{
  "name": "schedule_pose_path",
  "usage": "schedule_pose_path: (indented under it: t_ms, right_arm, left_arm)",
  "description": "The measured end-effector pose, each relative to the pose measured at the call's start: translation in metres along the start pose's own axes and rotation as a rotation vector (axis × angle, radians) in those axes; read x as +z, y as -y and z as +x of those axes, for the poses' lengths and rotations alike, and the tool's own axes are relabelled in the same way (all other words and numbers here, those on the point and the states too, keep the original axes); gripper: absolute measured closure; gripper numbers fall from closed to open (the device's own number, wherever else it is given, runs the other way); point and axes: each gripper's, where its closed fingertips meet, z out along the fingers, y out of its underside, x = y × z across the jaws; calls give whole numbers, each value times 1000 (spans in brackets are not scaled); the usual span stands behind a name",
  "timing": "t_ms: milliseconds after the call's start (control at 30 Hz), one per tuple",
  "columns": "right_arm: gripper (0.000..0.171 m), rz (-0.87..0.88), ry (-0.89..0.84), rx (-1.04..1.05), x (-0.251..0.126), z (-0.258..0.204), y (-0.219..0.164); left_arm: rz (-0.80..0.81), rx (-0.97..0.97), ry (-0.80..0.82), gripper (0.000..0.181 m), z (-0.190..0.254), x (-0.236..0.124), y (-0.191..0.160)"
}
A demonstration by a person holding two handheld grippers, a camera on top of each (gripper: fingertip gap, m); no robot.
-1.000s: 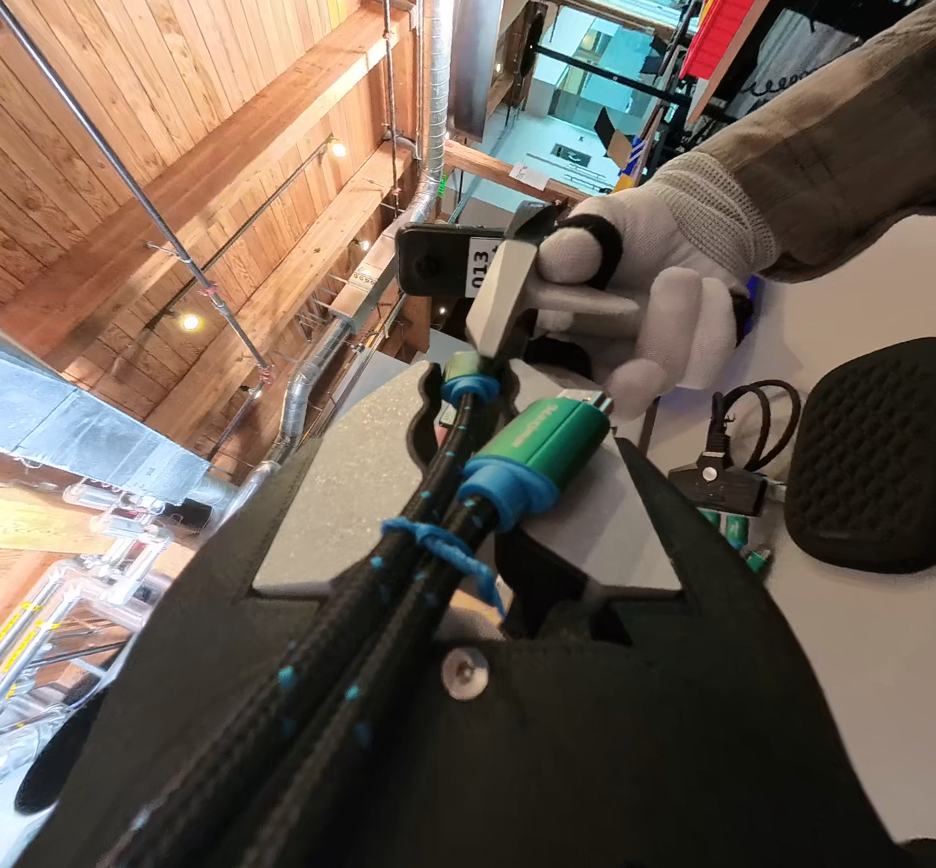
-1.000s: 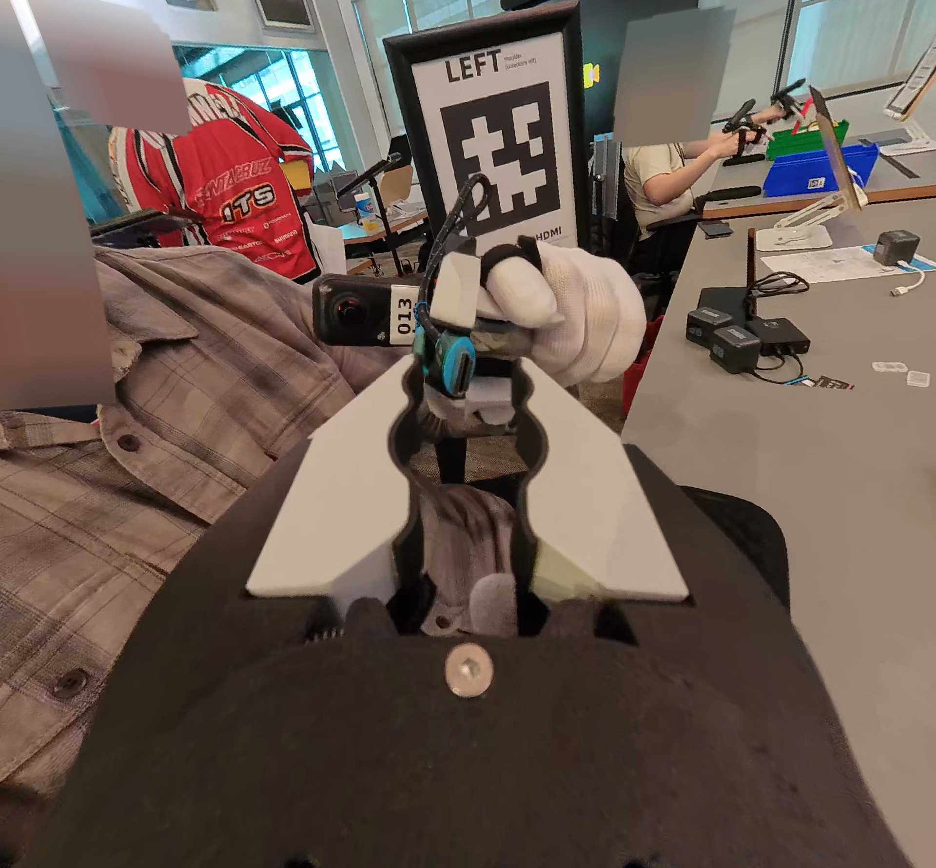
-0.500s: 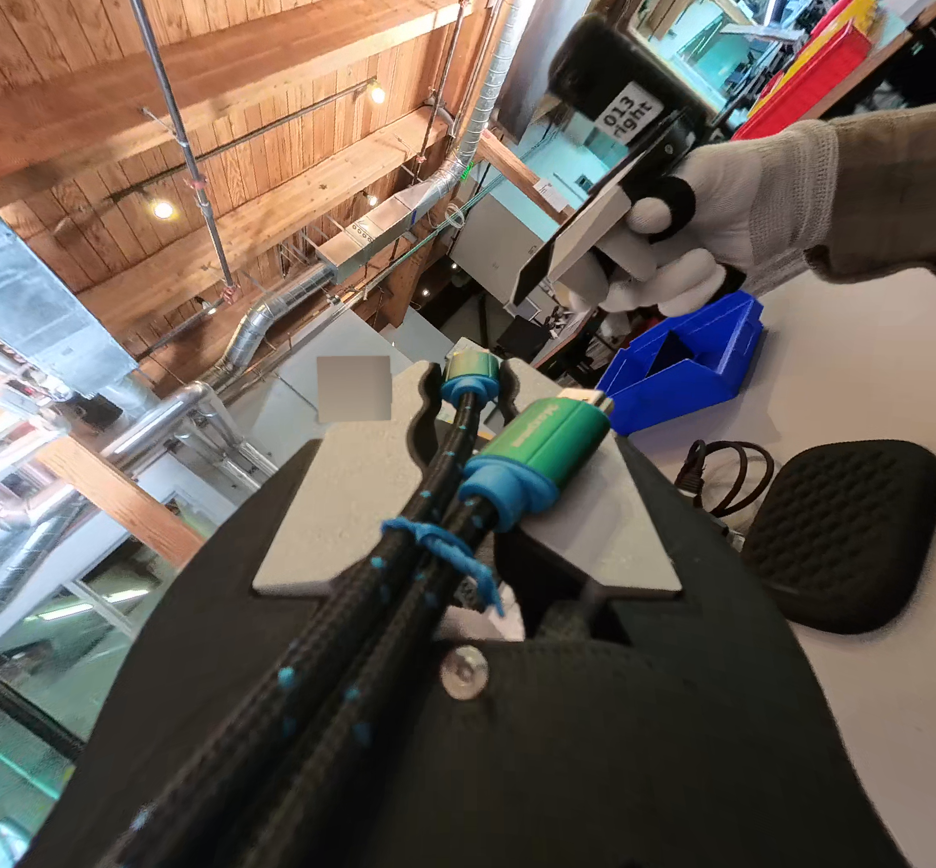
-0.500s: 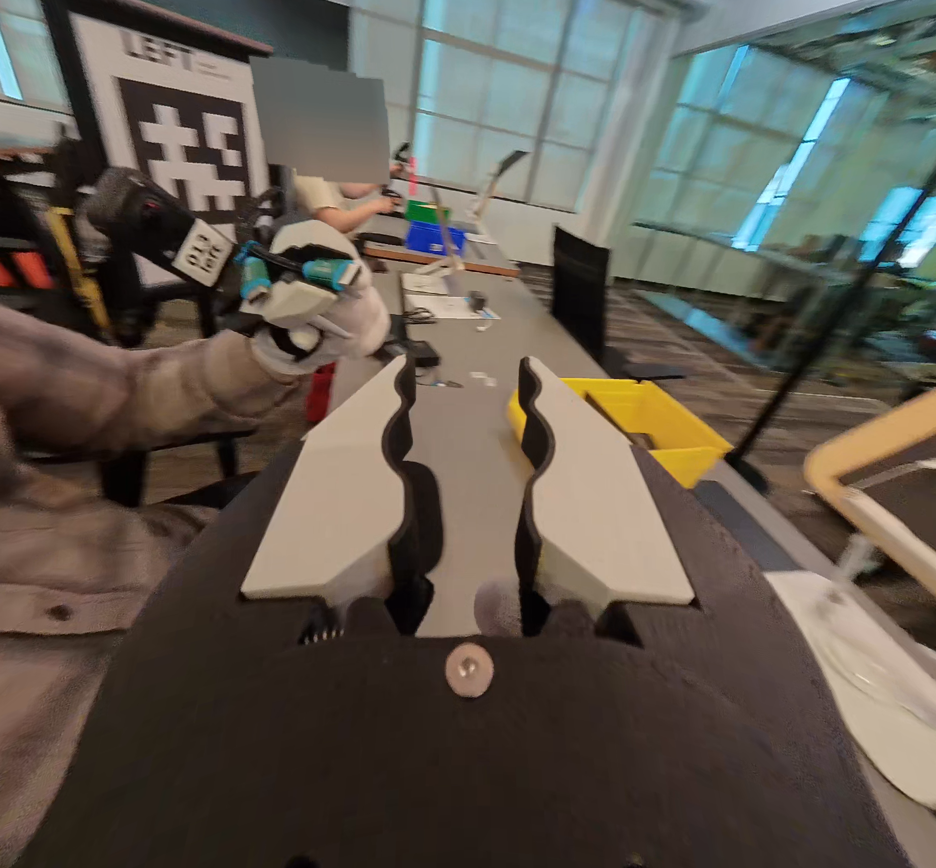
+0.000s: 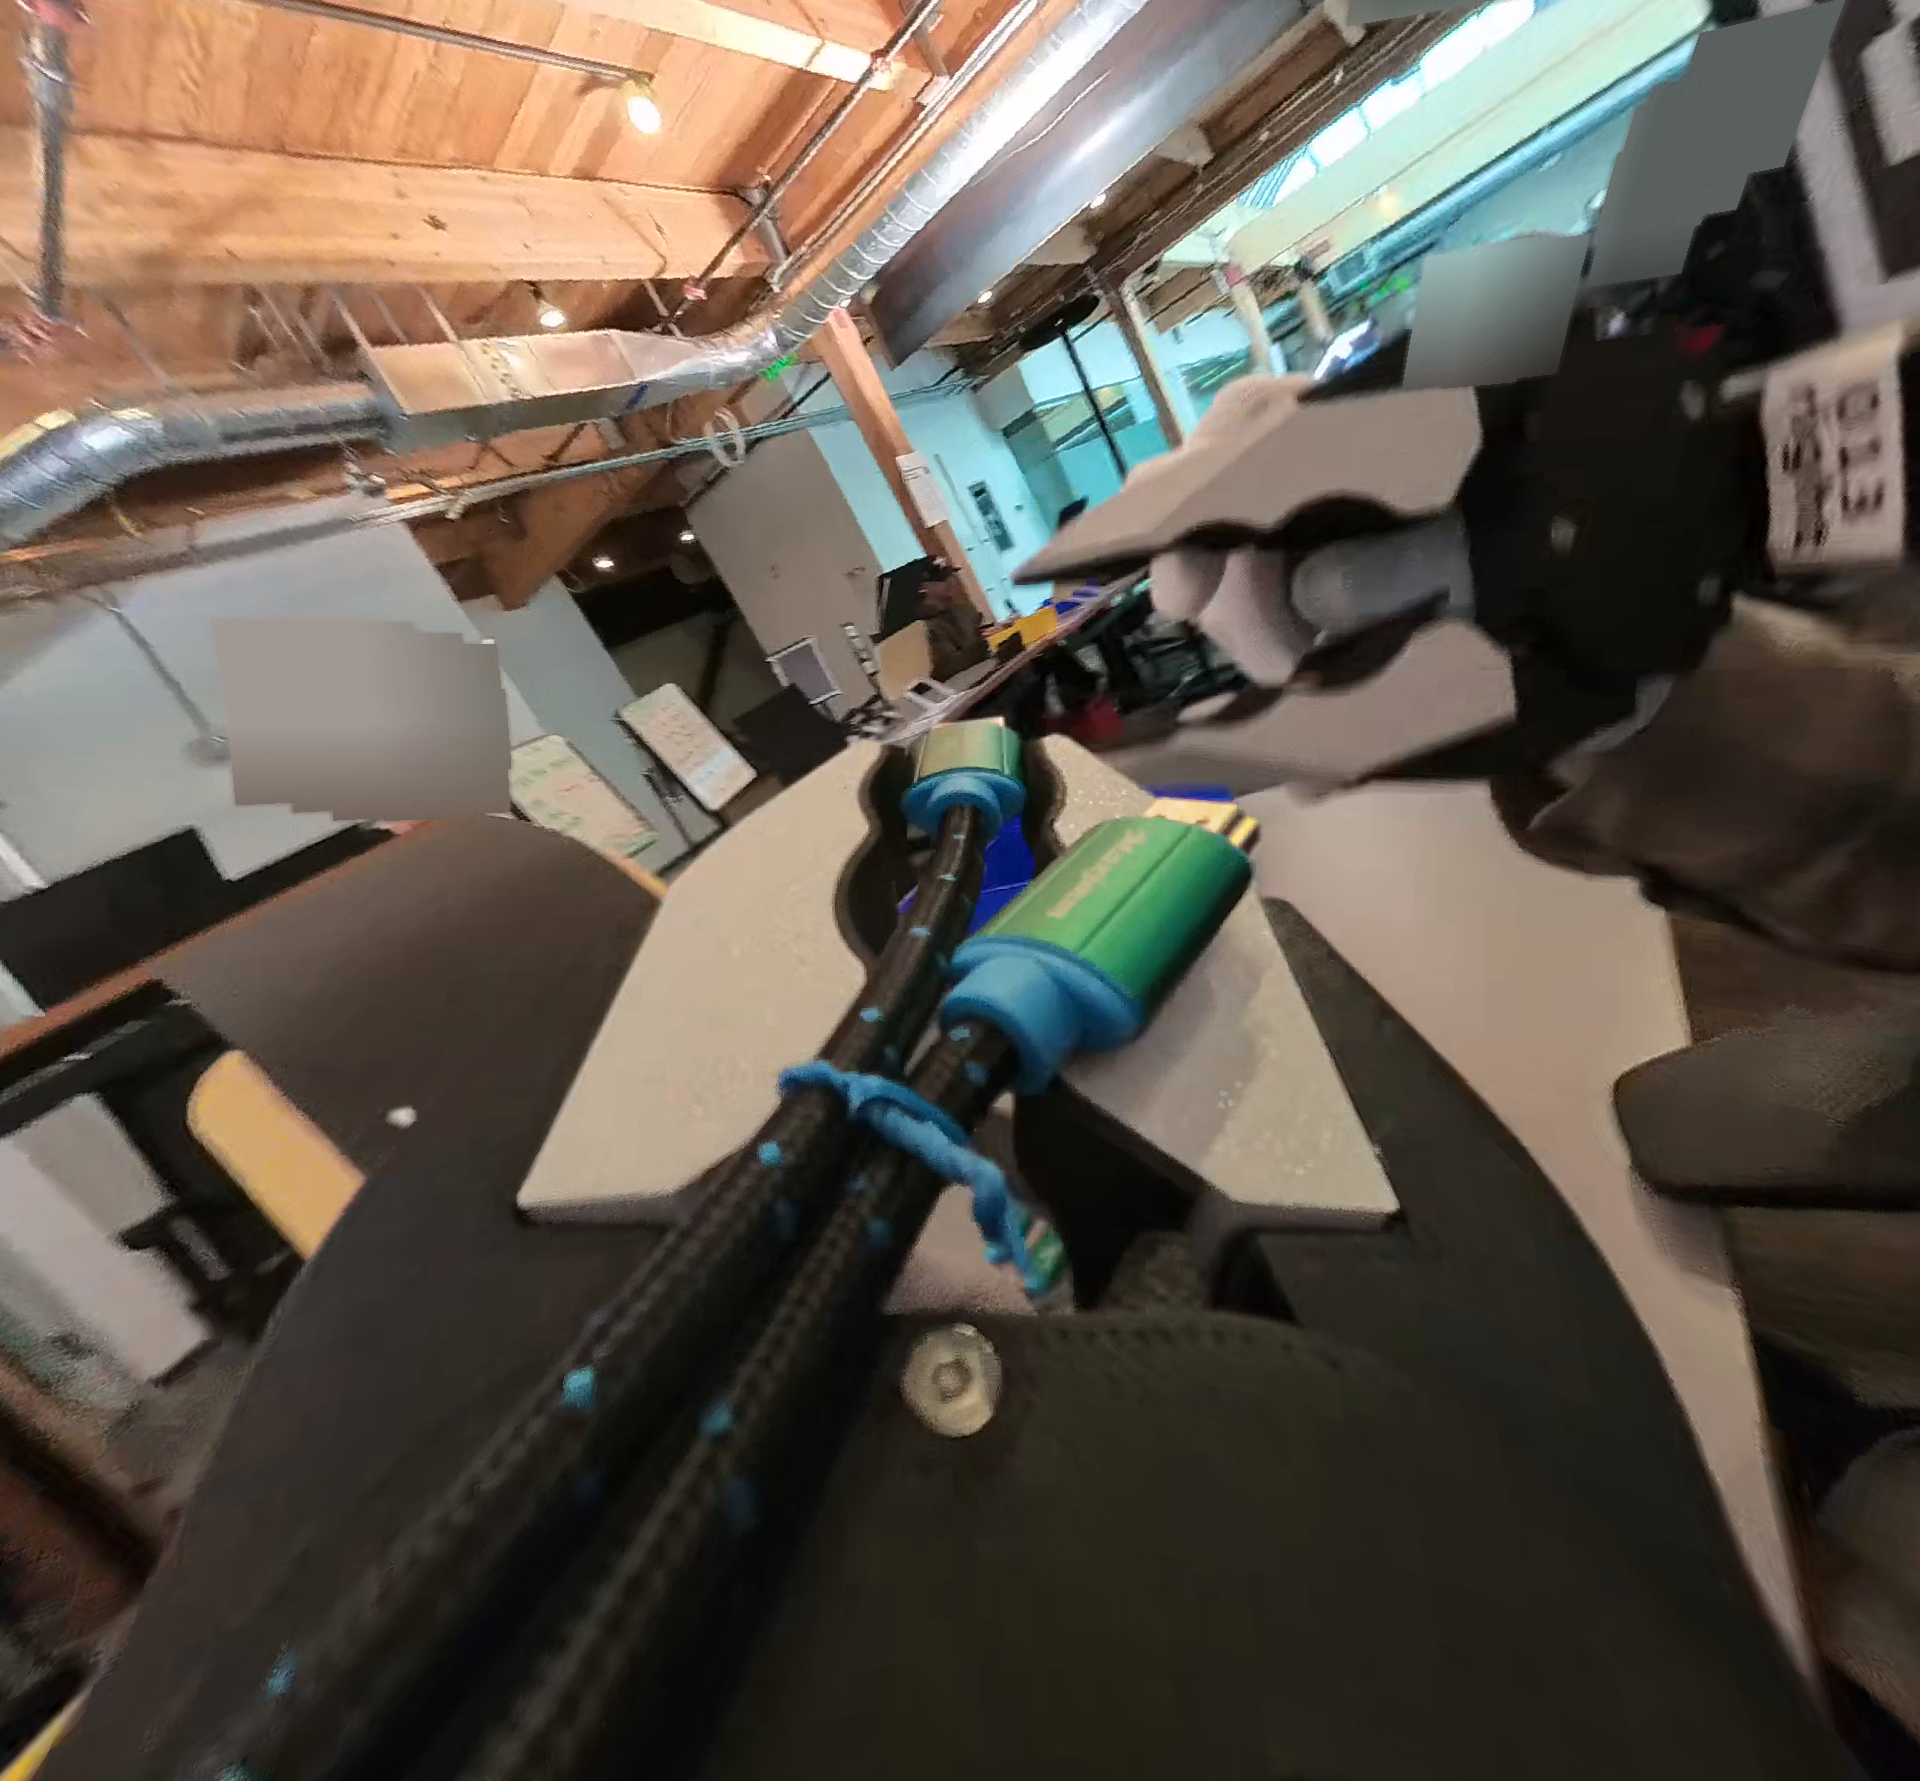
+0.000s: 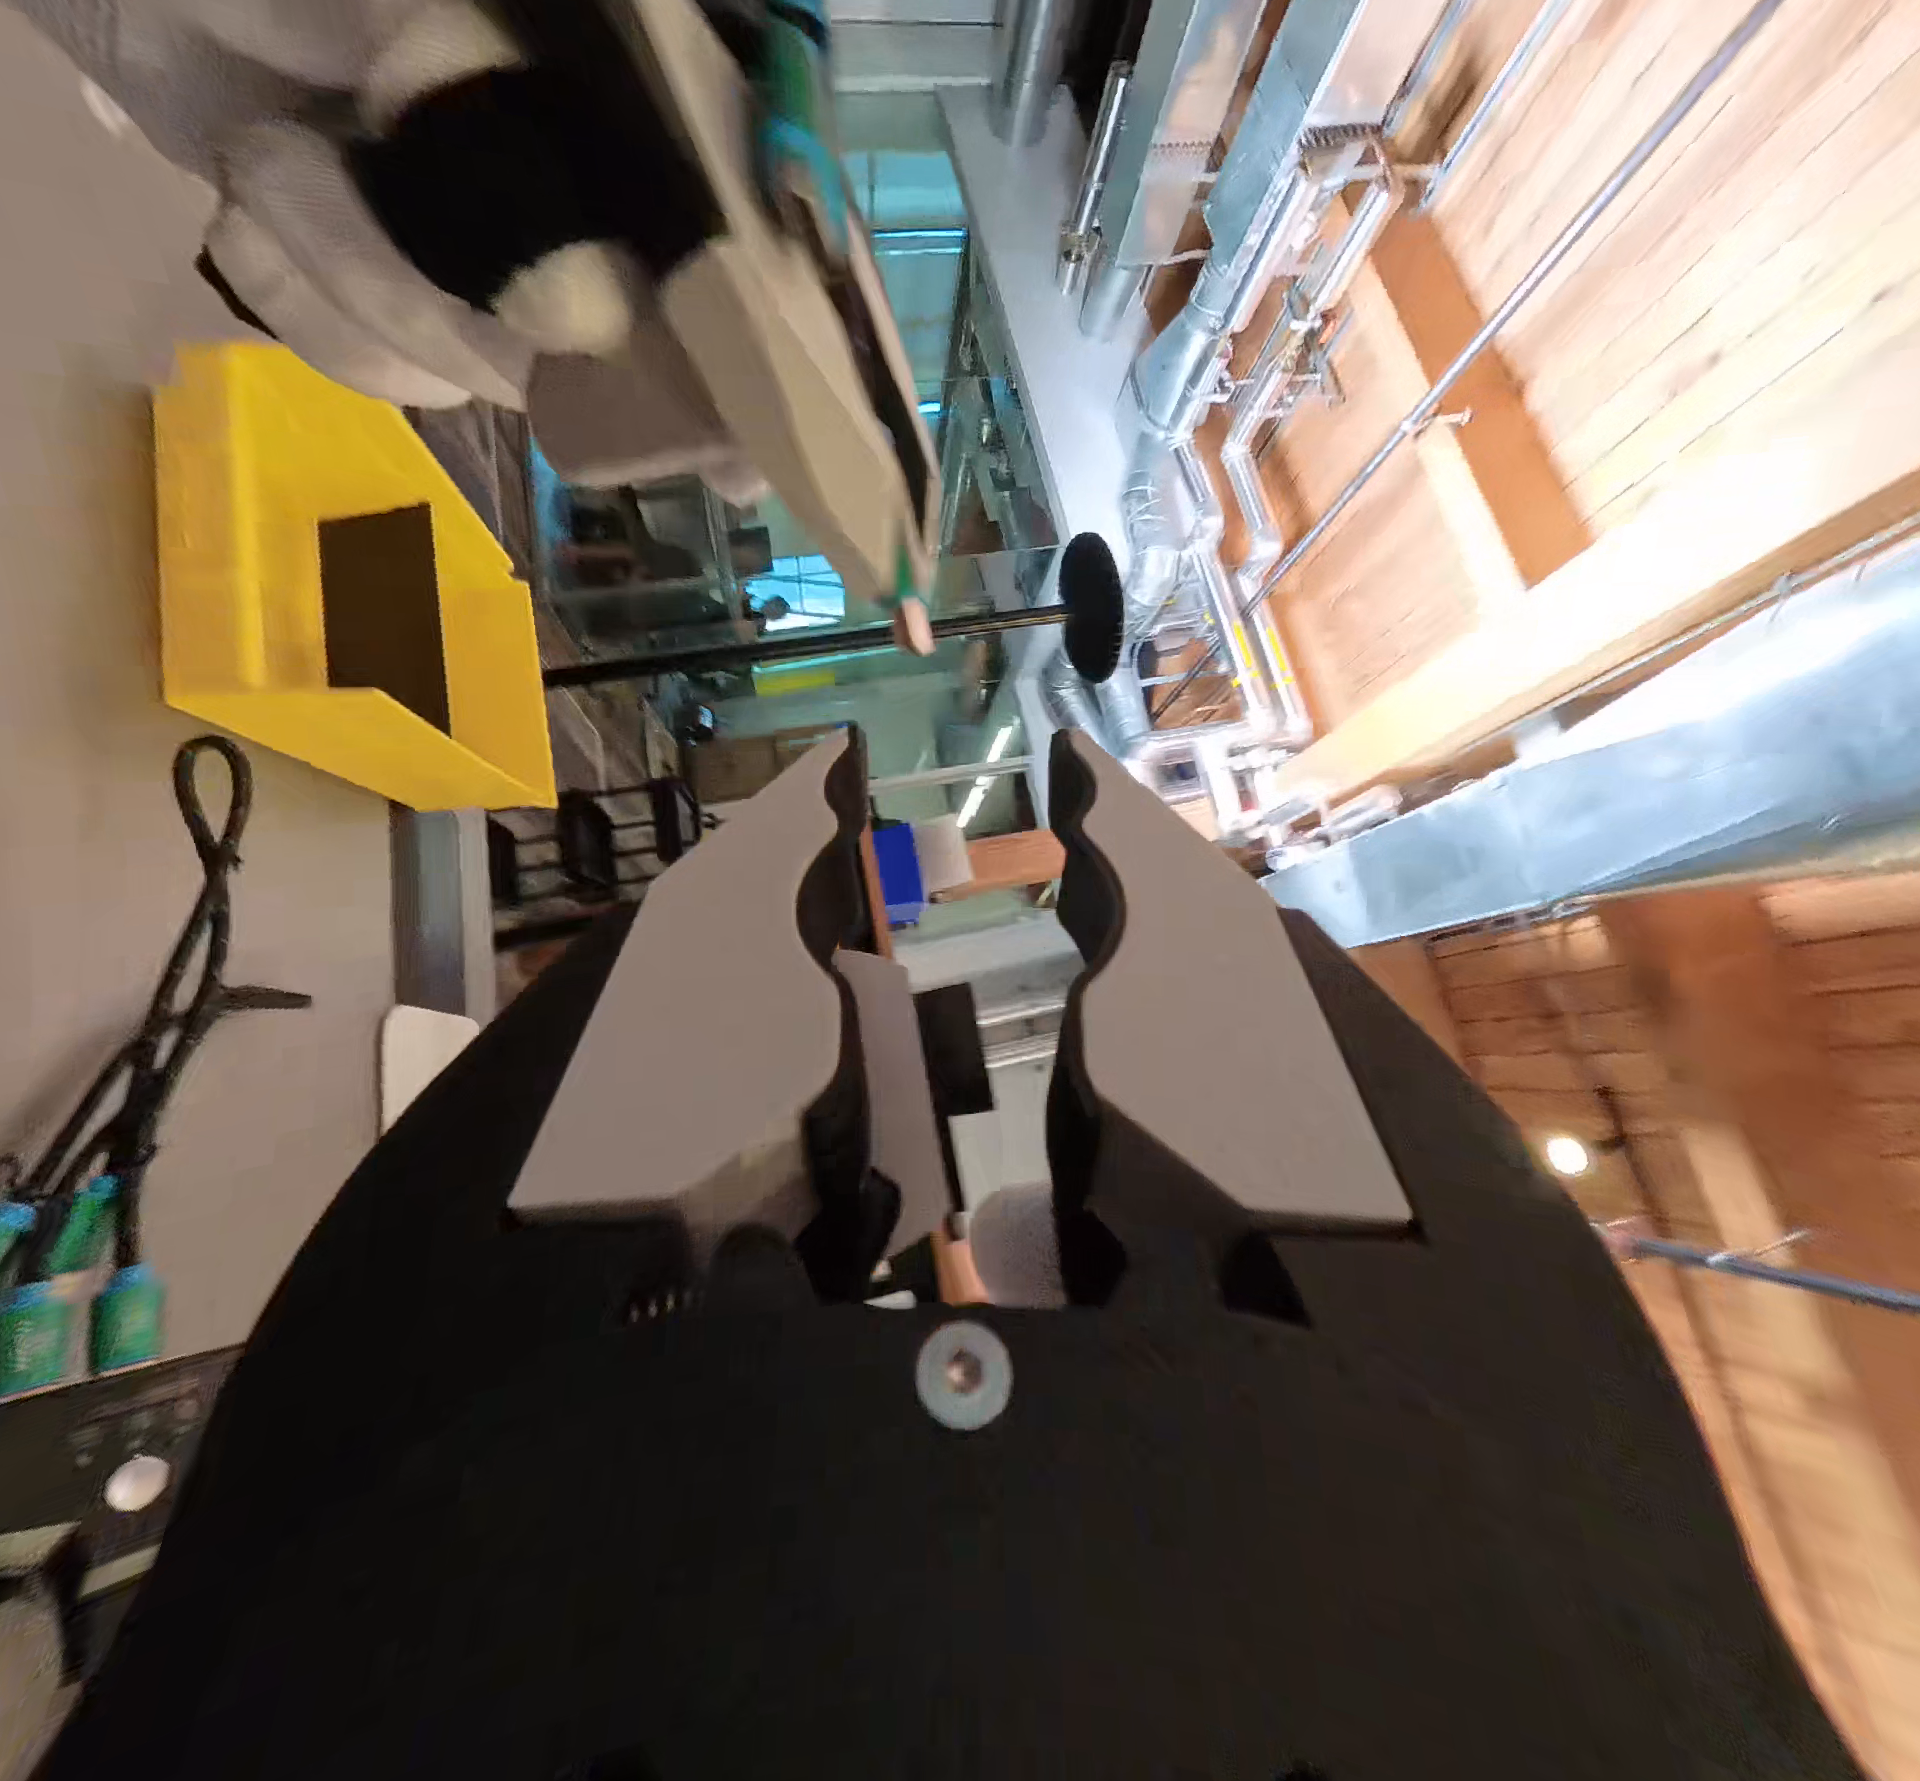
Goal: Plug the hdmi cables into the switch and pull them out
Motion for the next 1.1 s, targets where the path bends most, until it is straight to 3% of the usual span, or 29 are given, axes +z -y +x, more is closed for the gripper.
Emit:
schedule_pose_path:
  t_ms: [33,167,300,633,1100]
  right_arm:
    - [138,-4,-11,-49,3,-5,6]
    - [139,-34,-76,-151,9,-15,9]
    - [161,-56,-171,-165,2,-5,4]
    - [160,-105,-117,-170,-24,-6,-5]
    - [162,-173,-51,-112,-38,-6,-10]
  left_arm:
    - [8,-42,-15,160,2,3,0]
    - [29,-182,-101,159,17,13,3]
    - [12,-273,-193,159,29,22,2]
    - [-77,-493,-420,159,55,35,4]
    - [-106,-542,-458,157,65,44,5]
